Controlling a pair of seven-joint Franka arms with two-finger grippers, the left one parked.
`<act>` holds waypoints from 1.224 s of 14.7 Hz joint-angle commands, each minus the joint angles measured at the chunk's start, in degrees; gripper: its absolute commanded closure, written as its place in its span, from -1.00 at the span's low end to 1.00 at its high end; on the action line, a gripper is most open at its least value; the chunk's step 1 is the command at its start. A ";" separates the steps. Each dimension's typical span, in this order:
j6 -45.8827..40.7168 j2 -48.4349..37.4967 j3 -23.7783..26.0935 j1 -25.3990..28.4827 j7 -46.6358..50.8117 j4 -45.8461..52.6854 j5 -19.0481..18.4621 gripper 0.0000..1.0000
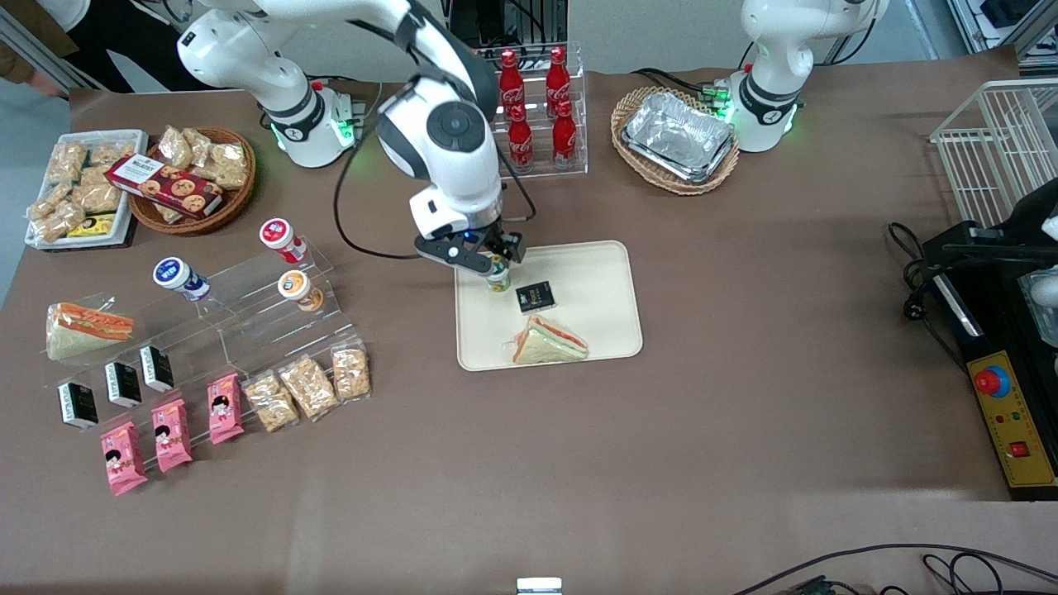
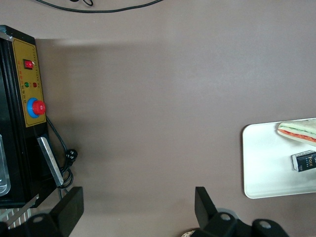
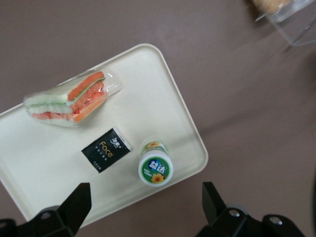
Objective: Place green gum on tray
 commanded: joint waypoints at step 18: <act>-23.71 -11.60 -0.01 -41.64 -72.11 11.77 4.23 -1.00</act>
